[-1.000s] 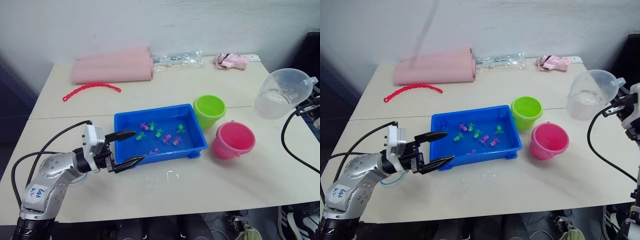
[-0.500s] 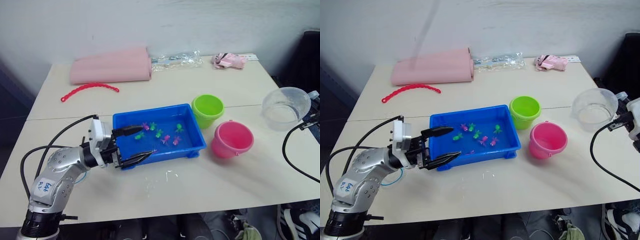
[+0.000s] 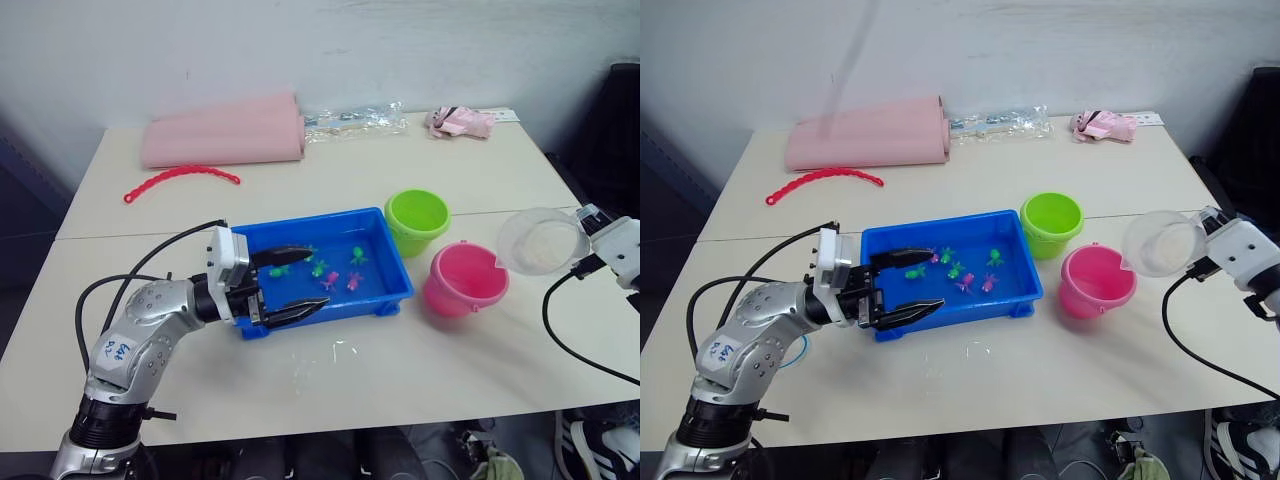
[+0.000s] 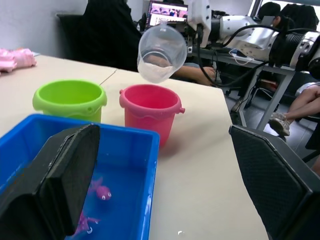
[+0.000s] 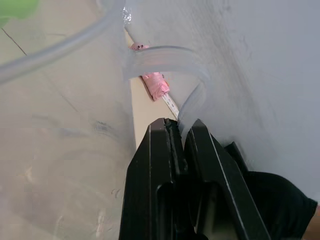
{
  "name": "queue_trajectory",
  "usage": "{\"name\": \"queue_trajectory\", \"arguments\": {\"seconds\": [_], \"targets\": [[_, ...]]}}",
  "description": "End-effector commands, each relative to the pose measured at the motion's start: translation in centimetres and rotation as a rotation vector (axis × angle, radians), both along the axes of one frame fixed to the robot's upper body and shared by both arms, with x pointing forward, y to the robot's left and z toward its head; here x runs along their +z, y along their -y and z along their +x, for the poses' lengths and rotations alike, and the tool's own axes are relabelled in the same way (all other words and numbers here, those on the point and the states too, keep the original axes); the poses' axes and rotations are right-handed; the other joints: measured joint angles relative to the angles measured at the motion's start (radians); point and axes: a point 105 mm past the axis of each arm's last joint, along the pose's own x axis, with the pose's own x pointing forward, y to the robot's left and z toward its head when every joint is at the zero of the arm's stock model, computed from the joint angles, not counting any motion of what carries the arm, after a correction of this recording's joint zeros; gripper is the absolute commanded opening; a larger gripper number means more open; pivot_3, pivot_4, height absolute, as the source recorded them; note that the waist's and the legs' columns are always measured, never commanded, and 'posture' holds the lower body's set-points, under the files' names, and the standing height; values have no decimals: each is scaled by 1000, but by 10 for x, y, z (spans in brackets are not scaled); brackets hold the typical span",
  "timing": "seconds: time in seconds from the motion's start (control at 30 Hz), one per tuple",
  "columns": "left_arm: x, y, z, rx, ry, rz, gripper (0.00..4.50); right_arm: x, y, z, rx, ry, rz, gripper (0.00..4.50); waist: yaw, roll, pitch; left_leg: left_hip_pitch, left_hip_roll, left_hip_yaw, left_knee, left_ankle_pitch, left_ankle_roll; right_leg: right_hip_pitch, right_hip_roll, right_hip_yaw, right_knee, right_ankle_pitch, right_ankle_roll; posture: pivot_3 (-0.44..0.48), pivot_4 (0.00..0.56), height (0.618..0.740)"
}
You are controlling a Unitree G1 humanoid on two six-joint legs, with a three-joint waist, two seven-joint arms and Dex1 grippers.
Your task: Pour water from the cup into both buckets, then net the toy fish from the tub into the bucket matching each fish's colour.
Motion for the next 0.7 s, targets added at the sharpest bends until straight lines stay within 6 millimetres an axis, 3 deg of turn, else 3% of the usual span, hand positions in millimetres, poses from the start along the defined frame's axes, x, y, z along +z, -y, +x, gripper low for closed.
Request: {"name": "queue_trajectory", "arguments": {"seconds": [0.03, 0.7], "targets": [[13, 14, -1, -53, 63, -11, 4500, 14, -16, 0, 36, 122, -104, 18, 0, 0, 0, 0, 0, 0, 0, 0, 0, 0, 0, 0, 0, 0, 0, 0, 150, 740], [17, 24, 7, -89, 73, -21, 4500, 28, -26, -4, 27, 263, -389, 18, 0, -1, 1, 0, 0, 0, 0, 1, -1, 0, 0, 1, 1, 0, 0, 0, 150, 740]]}}
